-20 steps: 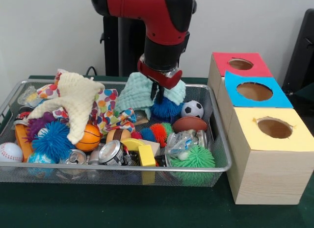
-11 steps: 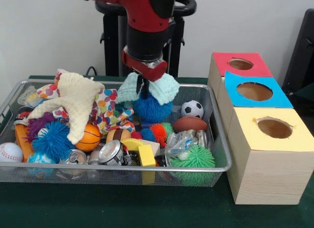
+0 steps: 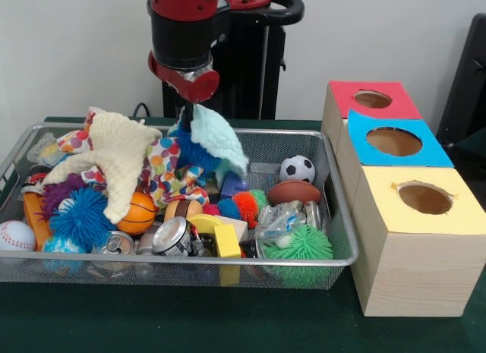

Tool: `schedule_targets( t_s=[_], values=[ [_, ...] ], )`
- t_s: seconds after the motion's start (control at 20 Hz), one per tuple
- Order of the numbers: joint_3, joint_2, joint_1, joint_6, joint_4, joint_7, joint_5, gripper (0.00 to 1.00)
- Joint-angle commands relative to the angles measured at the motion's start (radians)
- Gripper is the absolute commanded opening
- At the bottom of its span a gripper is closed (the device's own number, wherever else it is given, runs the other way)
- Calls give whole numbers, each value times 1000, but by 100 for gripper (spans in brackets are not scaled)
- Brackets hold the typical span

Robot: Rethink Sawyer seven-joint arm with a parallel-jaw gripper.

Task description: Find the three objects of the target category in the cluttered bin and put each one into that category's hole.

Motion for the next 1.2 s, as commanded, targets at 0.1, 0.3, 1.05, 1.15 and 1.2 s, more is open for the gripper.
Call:
schedule_targets(
  t_s=[0.1,0.3,1.05,1.15,1.2],
  values=[
    [127,-72,-33,140,5,-271,-75,0],
    [144,-129,-41,200,22,-288,-67,0],
    [183,-342,-91,414,74,-389,-47,0],
    [196,-348,-109,398,92,-395,-46,0],
    [201,-351,-116,389,97,-397,-47,0]
  ],
)
